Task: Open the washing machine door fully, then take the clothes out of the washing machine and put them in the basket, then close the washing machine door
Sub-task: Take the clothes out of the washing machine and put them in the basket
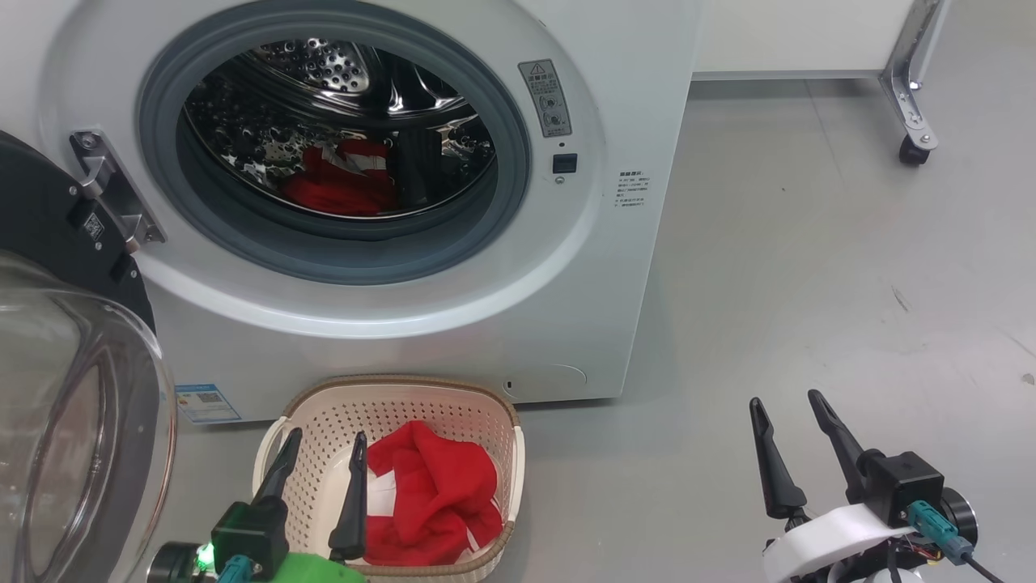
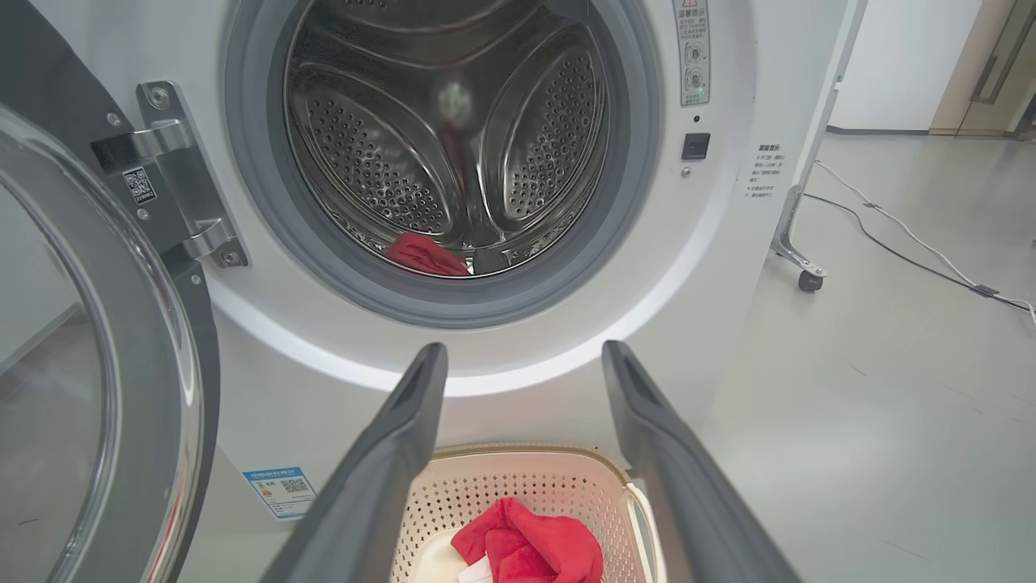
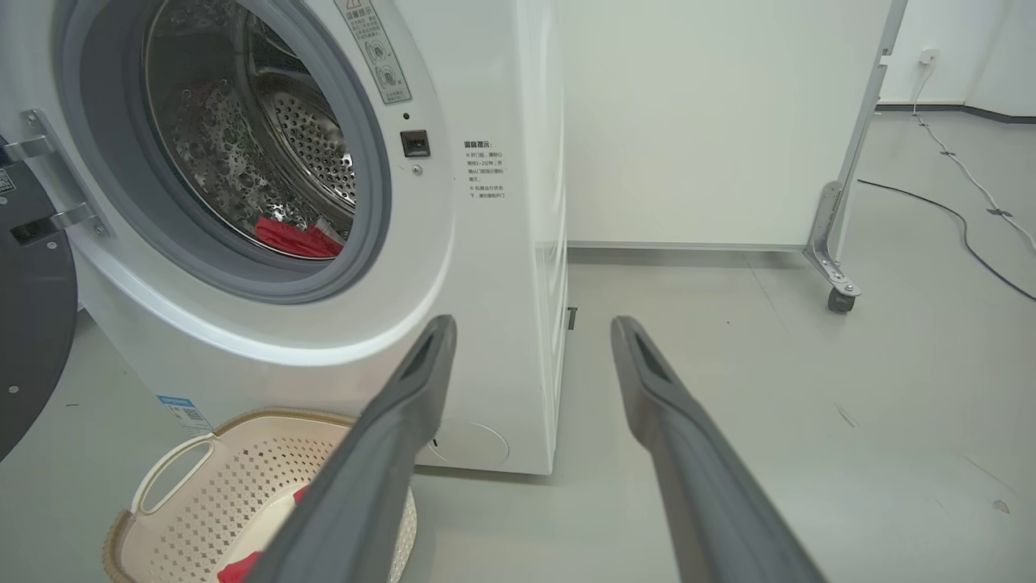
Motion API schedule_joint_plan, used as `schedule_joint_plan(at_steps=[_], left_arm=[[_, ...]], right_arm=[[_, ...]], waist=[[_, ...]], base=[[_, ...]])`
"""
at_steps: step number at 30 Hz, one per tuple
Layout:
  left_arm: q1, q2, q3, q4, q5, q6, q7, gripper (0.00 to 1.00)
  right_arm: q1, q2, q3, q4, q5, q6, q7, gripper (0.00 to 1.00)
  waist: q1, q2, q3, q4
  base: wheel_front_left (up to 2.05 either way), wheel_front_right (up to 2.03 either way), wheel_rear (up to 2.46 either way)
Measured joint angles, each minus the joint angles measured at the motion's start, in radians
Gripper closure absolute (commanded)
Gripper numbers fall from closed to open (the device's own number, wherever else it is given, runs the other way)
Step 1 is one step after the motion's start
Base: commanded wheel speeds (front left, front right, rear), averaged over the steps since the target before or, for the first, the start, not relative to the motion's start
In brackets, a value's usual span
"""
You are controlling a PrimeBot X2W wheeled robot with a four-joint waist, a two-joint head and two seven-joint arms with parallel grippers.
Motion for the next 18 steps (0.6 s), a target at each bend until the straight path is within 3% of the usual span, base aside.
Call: schedule_joint_plan(at_steps=[18], left_arm=[[0.05,0.007,-0.01,-0.095,0.002,0.013,0.045,0.0]], right_arm=[[0.015,0.001,0.009,-0.011,0.0,0.0,0.0,0.0]], waist=[[0.0,0.0,-0.006,-0.004]], base=[[0.0,0.0,0.0]])
